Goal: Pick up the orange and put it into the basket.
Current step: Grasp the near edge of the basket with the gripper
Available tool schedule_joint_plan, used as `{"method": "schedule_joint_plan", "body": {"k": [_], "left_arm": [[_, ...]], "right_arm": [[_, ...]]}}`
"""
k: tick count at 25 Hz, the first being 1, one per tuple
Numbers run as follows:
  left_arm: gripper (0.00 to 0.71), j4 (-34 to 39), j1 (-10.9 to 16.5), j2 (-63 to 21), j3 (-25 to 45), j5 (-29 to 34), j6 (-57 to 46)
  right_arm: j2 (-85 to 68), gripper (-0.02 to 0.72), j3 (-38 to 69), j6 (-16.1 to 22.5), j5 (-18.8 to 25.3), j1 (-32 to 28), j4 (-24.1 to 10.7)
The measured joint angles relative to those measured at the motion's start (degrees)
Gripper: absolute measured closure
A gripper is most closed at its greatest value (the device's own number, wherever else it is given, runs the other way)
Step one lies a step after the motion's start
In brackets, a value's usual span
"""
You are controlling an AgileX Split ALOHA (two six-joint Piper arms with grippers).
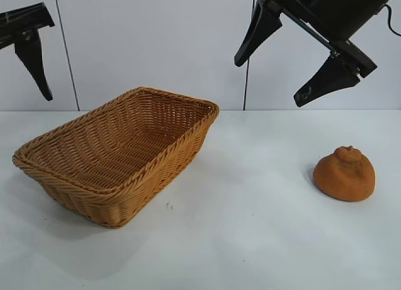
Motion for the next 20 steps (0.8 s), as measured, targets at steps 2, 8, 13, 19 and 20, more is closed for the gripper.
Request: {"method": "schedule_joint_plan", "body": {"k": [2,8,13,19,20], "left_arm": [[0.129,-0.09,-0.21,2.05,0.00,-1.23,-3.12],[0.129,-5.95,-0.27,9.81,0.00,-3.45,-7.83],[0.129,-7.01,-0.27,13.95,0.00,-7.28,-10.62],[0.129,-7.37,-0.27,19.02,-0.04,-10.66,-13.30],[0.129,-7.37,-0.27,19.80,-0.04,-10.90,-13.37]], "right_arm": [[0.00,0.010,0.00,0.00,0.00,0.00,0.00],[0.00,0.010,0.00,0.00,0.05,0.00,0.00],[0.00,0.010,0.00,0.00,0.05,0.00,0.00],[0.00,0.010,0.00,0.00,0.05,0.00,0.00],[0.00,0.010,0.00,0.00,0.05,0.00,0.00]]}}
